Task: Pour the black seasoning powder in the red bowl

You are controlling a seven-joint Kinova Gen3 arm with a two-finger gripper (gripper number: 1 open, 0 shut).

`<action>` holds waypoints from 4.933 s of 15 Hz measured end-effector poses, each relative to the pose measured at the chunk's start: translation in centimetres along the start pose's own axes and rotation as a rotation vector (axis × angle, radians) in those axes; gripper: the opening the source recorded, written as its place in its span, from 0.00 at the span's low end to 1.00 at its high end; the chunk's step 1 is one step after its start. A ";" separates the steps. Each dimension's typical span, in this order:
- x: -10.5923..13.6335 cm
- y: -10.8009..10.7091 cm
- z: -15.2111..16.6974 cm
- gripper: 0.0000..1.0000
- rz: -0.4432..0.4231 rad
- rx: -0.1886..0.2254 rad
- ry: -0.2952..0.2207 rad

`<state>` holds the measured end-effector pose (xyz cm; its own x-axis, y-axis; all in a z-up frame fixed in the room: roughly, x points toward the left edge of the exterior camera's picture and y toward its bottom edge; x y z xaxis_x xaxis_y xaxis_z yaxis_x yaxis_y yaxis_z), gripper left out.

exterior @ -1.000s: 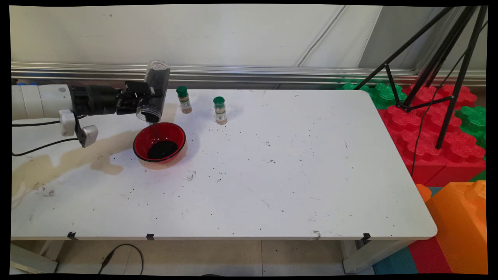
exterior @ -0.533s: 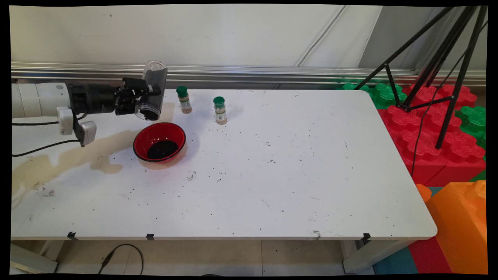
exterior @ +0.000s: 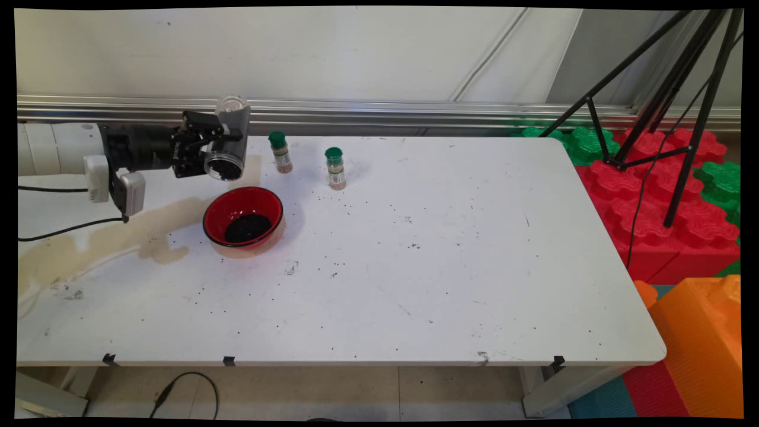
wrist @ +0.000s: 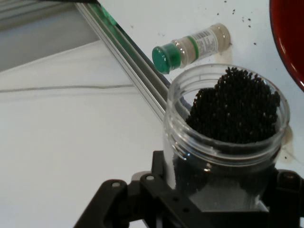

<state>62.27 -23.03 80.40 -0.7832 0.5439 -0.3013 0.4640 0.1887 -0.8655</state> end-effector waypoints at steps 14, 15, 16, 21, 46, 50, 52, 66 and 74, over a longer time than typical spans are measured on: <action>-0.5 -0.7 -0.7 0.00 -0.336 -0.010 0.004; -0.5 -0.7 -0.7 0.00 -0.366 -0.011 0.006; -0.6 -0.8 -0.7 0.00 -0.397 -0.012 0.008; -0.6 -1.1 -0.9 0.00 -0.545 -0.016 0.017; -1.5 -2.8 -1.9 0.00 -1.344 -0.011 0.104; -1.8 -3.1 -2.0 0.00 -1.424 -0.007 0.123; -2.0 -3.3 -2.0 0.00 -1.460 -0.005 0.133; -1.8 -5.6 -2.2 0.00 -1.619 -0.044 0.243; -0.4 -7.1 -1.9 0.00 -1.630 -0.115 0.337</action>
<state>60.08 -23.01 87.45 -0.3330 -0.1326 0.9336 -0.6561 0.7437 -0.1284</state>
